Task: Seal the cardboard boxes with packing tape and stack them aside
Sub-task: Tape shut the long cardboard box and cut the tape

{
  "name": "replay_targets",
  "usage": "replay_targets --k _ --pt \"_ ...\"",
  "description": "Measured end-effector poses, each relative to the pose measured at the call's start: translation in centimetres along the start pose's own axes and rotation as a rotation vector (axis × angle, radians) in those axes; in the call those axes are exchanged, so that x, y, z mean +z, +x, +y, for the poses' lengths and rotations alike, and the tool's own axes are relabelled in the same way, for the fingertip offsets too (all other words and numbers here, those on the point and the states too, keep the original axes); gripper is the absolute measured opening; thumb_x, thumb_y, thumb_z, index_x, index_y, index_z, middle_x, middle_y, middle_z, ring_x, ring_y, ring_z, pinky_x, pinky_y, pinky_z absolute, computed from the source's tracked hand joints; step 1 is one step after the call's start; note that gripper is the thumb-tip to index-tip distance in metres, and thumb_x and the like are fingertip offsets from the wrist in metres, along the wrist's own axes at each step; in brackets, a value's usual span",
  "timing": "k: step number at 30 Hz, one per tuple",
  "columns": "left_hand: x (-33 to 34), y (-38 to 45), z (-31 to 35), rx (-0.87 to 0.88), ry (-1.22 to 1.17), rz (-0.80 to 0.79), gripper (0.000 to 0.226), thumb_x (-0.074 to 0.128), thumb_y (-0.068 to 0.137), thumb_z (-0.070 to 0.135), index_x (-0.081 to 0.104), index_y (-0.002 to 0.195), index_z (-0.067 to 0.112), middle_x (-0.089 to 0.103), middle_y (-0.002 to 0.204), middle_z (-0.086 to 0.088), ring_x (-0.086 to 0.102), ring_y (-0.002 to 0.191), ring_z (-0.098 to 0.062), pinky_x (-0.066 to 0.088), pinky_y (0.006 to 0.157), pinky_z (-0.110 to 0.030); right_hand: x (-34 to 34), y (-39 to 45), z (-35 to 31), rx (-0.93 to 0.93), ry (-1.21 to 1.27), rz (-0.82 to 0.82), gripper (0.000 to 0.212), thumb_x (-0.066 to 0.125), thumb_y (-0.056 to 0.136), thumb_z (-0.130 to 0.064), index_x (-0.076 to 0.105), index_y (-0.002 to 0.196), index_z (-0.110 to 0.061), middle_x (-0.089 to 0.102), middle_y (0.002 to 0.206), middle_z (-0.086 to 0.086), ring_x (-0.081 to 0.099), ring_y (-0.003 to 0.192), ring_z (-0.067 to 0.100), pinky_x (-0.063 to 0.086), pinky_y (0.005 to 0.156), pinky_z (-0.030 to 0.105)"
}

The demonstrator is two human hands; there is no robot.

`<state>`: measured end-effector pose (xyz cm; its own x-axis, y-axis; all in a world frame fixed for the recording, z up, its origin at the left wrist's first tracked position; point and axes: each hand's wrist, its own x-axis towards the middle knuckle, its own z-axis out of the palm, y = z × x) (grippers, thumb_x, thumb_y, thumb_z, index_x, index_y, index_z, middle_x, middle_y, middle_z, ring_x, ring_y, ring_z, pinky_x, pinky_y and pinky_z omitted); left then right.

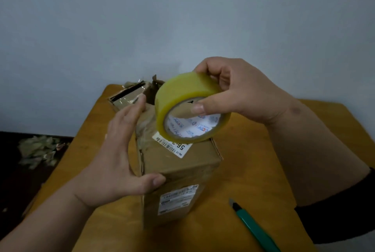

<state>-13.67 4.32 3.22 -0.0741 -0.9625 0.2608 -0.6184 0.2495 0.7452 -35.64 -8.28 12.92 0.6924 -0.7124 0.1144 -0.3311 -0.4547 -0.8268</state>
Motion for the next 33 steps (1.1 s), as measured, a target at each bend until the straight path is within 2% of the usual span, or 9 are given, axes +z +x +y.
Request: replay_targets --k 2,5,10,17,20,22,25,30,33 --pt "-0.3 -0.4 -0.4 -0.019 -0.006 -0.013 0.118 0.059 0.053 0.089 0.009 0.151 0.049 0.021 0.151 0.009 0.019 0.145 -0.016 0.028 0.113 -0.058 0.2 0.0 -0.5 0.002 -0.019 -0.022 0.034 0.082 0.059 -0.031 0.066 0.089 -0.028 0.072 0.081 -0.005 0.069 0.071 0.011 0.054 0.063 0.029" --pt "-0.8 -0.7 -1.0 -0.042 -0.031 -0.005 0.11 0.065 0.049 0.085 0.021 0.145 0.056 0.021 0.14 0.016 0.023 0.139 -0.012 0.031 0.112 -0.054 -0.2 -0.1 -1.1 0.009 -0.101 -0.011 0.036 0.082 0.058 -0.031 0.067 0.091 -0.028 0.07 0.073 -0.015 0.064 0.061 0.0 0.047 0.055 0.015" --pt "-0.7 -1.0 -1.0 -0.007 -0.046 -0.014 0.105 0.063 0.05 0.086 0.027 0.143 0.053 0.019 0.138 0.019 0.023 0.137 -0.008 0.031 0.112 -0.054 -0.8 -0.9 -1.5 0.026 -0.167 -0.037 0.037 0.086 0.061 -0.02 0.068 0.092 -0.025 0.067 0.067 -0.019 0.061 0.055 -0.003 0.042 0.05 0.009" --pt "-1.1 -1.5 -1.5 -0.034 -0.048 -0.01 0.115 0.06 0.049 0.089 0.016 0.148 0.052 0.017 0.137 0.015 0.021 0.136 -0.009 0.032 0.112 -0.052 -2.0 -1.5 -1.4 0.096 -0.385 -0.032 0.037 0.08 0.065 -0.021 0.067 0.095 -0.038 0.07 0.087 -0.018 0.067 0.074 0.004 0.05 0.062 0.017" --pt "-0.9 -1.4 -1.5 -0.019 -0.063 0.0 0.113 0.061 0.049 0.089 0.017 0.147 0.054 0.016 0.138 0.015 0.021 0.136 -0.011 0.032 0.111 -0.053 -2.6 -1.6 -1.5 0.113 -0.445 -0.065 0.042 0.073 0.065 -0.017 0.065 0.097 -0.042 0.069 0.089 -0.02 0.066 0.076 0.002 0.049 0.063 0.015" --pt "-0.8 -1.2 -1.6 -0.007 -0.059 -0.008 0.111 0.062 0.05 0.087 0.019 0.146 0.055 0.016 0.137 0.015 0.02 0.136 -0.01 0.031 0.111 -0.055 -2.8 -1.8 -1.9 0.123 -0.496 -0.098 0.042 0.074 0.065 -0.023 0.063 0.097 -0.048 0.068 0.089 -0.023 0.065 0.076 -0.001 0.049 0.063 0.014" --pt "-0.5 -1.3 -2.0 0.008 -0.054 -0.039 0.108 0.063 0.051 0.085 0.024 0.145 0.051 0.018 0.138 0.011 0.019 0.139 -0.013 0.031 0.111 -0.056 -2.6 -2.1 -2.5 0.089 -0.573 -0.12 0.049 0.062 0.056 -0.031 0.059 0.099 -0.054 0.065 0.09 -0.031 0.062 0.076 -0.007 0.046 0.062 0.009" --pt "-0.5 -1.4 -2.4 0.001 -0.061 -0.047 0.102 0.059 0.052 0.089 0.031 0.141 0.049 0.02 0.138 0.007 0.021 0.138 -0.017 0.036 0.11 -0.052 -2.0 -1.7 -2.8 0.018 -0.499 -0.101 0.054 0.062 0.055 -0.024 0.061 0.101 -0.053 0.063 0.094 -0.036 0.062 0.08 -0.01 0.043 0.06 0.004" --pt "-0.8 -1.0 -2.2 -0.023 -0.039 -0.078 0.104 0.063 0.05 0.086 0.03 0.141 0.05 0.02 0.141 0.007 0.021 0.139 -0.019 0.034 0.109 -0.055 -1.5 -1.0 -3.2 -0.018 -0.37 -0.028 0.048 0.072 0.062 -0.018 0.065 0.1 -0.047 0.068 0.094 -0.026 0.067 0.079 -0.001 0.048 0.057 0.012"
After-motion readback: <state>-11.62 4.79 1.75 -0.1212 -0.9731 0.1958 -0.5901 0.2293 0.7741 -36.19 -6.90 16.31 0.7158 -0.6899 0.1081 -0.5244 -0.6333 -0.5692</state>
